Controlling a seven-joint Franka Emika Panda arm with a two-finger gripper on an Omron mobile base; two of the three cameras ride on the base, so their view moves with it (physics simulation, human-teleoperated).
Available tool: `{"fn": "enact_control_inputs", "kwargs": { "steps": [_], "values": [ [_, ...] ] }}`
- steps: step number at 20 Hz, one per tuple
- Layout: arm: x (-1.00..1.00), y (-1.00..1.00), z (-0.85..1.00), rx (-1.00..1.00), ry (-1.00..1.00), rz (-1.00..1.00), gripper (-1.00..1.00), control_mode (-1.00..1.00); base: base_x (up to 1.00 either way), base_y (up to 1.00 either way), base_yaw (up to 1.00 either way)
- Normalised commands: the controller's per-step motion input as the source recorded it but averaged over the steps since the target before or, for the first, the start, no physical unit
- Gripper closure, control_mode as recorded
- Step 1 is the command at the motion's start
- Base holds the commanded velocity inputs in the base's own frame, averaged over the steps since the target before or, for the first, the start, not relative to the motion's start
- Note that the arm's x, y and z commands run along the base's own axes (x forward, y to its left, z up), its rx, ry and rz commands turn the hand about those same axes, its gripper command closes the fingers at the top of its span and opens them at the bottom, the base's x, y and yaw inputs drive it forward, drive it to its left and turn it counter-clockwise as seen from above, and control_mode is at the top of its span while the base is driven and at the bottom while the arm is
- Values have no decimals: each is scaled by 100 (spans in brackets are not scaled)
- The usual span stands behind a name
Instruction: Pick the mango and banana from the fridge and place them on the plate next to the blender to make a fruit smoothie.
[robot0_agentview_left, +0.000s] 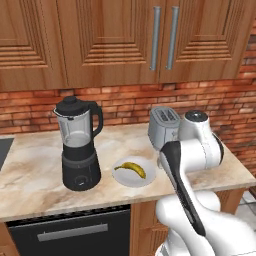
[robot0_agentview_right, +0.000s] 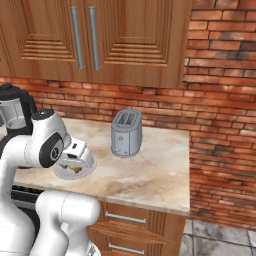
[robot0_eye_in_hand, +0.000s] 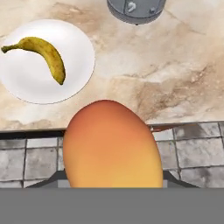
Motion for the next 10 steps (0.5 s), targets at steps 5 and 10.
{"fn": "enact_control_inputs", "kwargs": {
  "steps": [5,10],
  "values": [
    [68,6,-77,11,21,0,100,-100,0,0,0],
    [56,17,-7,0,1,0,100,-100,0,0,0]
  ]
}}
